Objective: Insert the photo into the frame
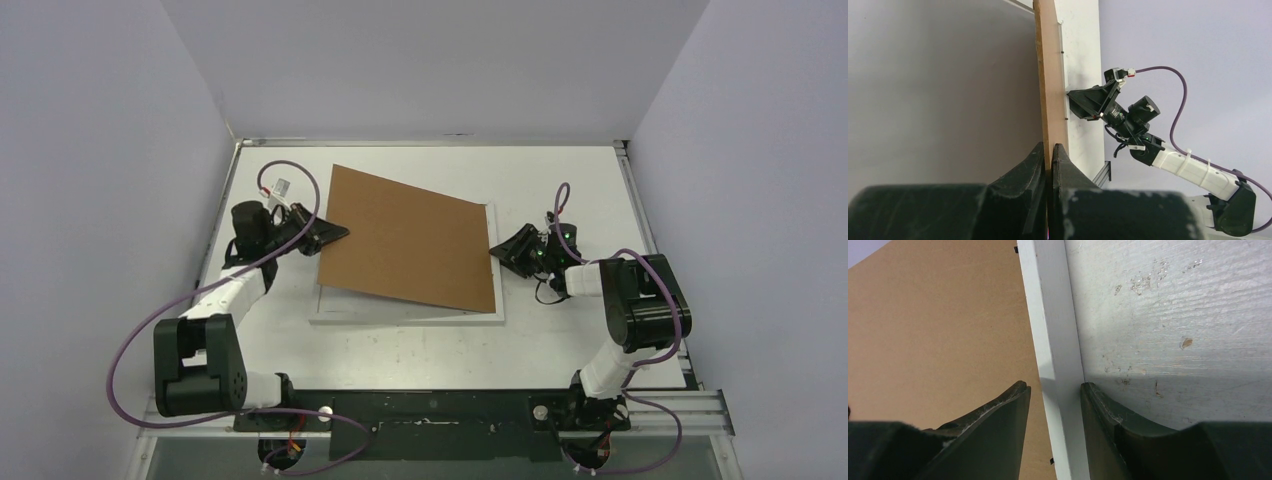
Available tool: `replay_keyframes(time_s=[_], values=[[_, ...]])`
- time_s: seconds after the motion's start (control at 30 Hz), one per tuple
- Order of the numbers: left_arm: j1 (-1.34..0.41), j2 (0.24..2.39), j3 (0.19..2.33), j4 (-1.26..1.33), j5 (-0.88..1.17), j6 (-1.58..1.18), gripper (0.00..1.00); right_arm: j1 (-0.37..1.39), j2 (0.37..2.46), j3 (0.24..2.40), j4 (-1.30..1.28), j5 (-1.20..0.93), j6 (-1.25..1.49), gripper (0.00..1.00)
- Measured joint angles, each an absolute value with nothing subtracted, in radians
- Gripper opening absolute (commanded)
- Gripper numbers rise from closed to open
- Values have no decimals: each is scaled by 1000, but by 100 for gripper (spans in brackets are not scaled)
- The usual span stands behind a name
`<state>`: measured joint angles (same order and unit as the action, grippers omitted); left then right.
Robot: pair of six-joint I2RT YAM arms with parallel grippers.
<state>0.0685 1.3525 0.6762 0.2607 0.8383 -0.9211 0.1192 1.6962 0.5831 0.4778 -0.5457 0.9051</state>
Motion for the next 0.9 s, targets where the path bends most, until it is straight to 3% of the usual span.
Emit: replay_keyframes(time_s=[0.23,0.5,0.63,0.9], values=[[60,1375,758,120,824,-798,1,120,1696,583,477,-552,901,42],[36,1414,831,31,794,-689,28,120,1696,583,477,-558,895,42],[-1,1425,875,-55,746,-590,37,121,1693,583,476,-550,887,42],[-37,1449,941,-210,635,-457,40,122,1693,583,476,-550,883,42]])
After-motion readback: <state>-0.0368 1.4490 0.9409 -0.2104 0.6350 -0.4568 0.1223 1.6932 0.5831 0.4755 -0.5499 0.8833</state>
